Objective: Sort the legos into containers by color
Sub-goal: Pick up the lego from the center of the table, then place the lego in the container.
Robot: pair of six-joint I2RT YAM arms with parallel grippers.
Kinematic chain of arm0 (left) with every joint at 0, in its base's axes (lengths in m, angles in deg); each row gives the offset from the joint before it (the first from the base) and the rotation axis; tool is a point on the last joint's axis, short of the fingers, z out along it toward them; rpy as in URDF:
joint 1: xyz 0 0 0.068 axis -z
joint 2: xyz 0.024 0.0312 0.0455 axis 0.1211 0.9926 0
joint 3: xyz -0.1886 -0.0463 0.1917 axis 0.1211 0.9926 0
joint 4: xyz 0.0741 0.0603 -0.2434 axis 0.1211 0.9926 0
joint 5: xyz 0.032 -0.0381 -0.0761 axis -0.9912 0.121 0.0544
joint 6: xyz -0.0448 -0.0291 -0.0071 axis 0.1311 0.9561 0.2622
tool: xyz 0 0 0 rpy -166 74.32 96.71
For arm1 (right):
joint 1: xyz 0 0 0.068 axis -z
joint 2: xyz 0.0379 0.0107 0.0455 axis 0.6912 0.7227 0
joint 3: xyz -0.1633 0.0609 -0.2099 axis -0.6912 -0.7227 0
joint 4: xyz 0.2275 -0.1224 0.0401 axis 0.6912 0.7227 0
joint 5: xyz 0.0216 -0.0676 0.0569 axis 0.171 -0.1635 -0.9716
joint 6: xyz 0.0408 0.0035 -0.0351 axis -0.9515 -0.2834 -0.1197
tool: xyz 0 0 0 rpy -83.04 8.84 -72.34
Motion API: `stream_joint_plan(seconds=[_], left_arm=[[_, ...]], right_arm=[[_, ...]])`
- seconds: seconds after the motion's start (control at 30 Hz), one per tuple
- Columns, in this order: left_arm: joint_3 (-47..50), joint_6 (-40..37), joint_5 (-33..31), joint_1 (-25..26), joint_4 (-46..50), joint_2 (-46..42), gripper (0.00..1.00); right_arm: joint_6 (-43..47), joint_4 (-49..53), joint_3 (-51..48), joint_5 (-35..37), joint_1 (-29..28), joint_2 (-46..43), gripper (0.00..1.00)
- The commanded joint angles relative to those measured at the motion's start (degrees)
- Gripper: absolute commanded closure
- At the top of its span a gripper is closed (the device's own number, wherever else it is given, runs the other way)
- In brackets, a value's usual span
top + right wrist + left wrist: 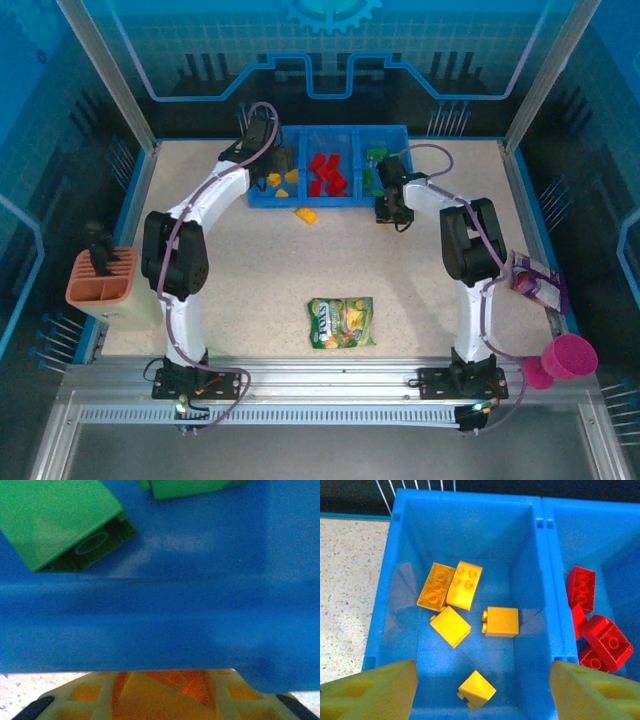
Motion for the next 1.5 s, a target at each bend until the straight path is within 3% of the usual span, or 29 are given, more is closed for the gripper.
stream_joint_plan(seconds=[0.0, 0.27, 0.57, 0.73, 0.93, 1.3, 1.47], left_arm=[[1.2, -1.0, 2.0, 0.0, -0.7, -1.4, 0.29], [9.6, -2.5, 3.1, 0.0, -0.6, -9.5, 0.28], [15.0, -6.3, 1.7, -0.5, 2.4, -15.6, 0.25], [16.5, -6.5, 1.9, -1.8, 3.9, -18.8, 0.25], [17.9, -5.8, 1.5, -3.1, 7.3, -23.7, 0.24], [29.6, 1.4, 3.4, -3.5, 8.8, -33.6, 0.22], [33.0, 3.2, 4.8, -3.5, 9.6, -35.8, 0.22]], right_arm=[[1.2, -0.4, 0.5, -2.3, -0.7, 2.2, 0.68], [3.9, 1.8, -1.0, -2.6, -2.5, -1.8, 0.74], [6.1, 7.3, -1.3, -2.0, -10.3, -9.5, 0.74], [8.9, 9.3, 6.4, -1.3, -14.8, -9.3, 0.74], [13.8, 9.6, 22.1, -2.7, -17.8, -2.4, 0.74], [20.7, 10.5, 54.8, -6.4, -19.5, 20.1, 0.74], [23.1, 3.3, 54.7, -8.7, -20.1, 23.2, 0.74]])
